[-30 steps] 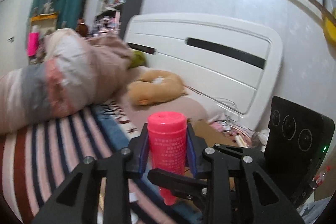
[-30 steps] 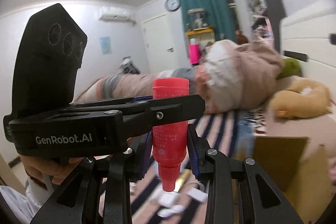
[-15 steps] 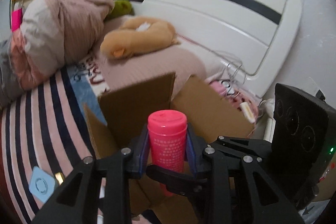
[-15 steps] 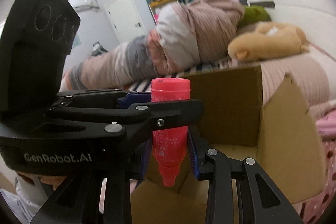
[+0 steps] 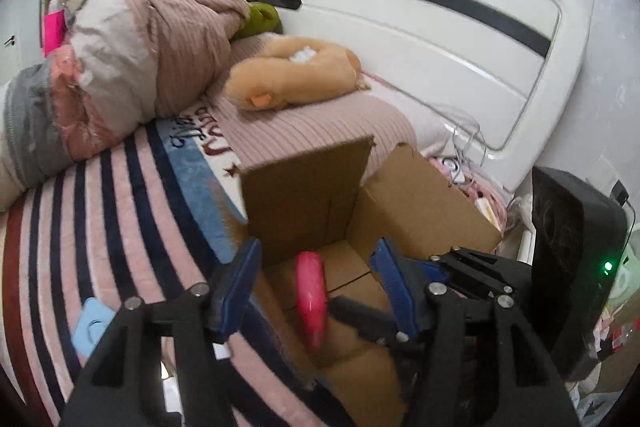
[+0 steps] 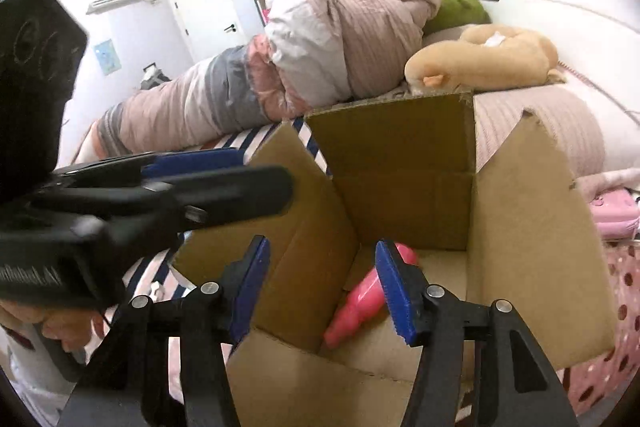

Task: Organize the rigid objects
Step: 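Carry the pink bottle into the cardboard box and open the right gripper, then grasp the light-blue square box with the right gripper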

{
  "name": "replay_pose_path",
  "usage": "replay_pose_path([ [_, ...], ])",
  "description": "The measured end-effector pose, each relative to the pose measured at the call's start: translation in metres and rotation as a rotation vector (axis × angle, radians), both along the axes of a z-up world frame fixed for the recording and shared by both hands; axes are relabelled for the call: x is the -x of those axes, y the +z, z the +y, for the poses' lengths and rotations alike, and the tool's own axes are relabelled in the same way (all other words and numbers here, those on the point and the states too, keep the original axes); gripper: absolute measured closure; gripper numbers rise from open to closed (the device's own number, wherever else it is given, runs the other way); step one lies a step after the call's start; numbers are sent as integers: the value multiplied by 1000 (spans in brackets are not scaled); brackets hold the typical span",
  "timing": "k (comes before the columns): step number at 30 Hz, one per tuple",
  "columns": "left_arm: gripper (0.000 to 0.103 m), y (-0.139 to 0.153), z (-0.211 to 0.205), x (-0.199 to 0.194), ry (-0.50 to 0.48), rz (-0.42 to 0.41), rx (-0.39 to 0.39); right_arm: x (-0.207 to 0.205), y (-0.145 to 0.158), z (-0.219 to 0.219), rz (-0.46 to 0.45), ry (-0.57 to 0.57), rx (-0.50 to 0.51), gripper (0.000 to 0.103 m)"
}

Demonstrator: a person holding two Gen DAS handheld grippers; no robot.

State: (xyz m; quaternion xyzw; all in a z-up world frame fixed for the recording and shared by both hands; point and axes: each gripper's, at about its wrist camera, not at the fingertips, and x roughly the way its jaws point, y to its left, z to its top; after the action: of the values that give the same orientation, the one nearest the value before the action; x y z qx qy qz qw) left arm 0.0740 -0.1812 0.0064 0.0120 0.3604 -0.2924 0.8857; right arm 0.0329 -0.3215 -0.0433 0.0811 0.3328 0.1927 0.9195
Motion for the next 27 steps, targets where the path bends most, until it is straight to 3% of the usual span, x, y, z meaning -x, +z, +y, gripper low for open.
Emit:
replay_pose_path([
  [4,35,23,47,16,89,-74,56,11,23,15,-76,4,-15,52],
  [9,29,34,125,37,261,-153,42,21,51,69,-185,128,-37,50],
  [13,25,23,187,50,386,-156,39,11,48,128,-158,239,-7,39],
  [15,24,11,220,54,448,-137,51,0,34,166,-122,317,14,29],
  [17,24,-4,243,54,499,-112,41,-12,17,190,-78,360,46,27],
  [19,24,-19,261,53,541,-84,21,-31,-6,216,-20,375,108,26],
  [21,24,-37,278,52,563,-49,15,-51,-31,237,27,376,176,18],
  [27,24,-83,302,42,581,47,29,-95,-88,261,114,386,299,18],
])
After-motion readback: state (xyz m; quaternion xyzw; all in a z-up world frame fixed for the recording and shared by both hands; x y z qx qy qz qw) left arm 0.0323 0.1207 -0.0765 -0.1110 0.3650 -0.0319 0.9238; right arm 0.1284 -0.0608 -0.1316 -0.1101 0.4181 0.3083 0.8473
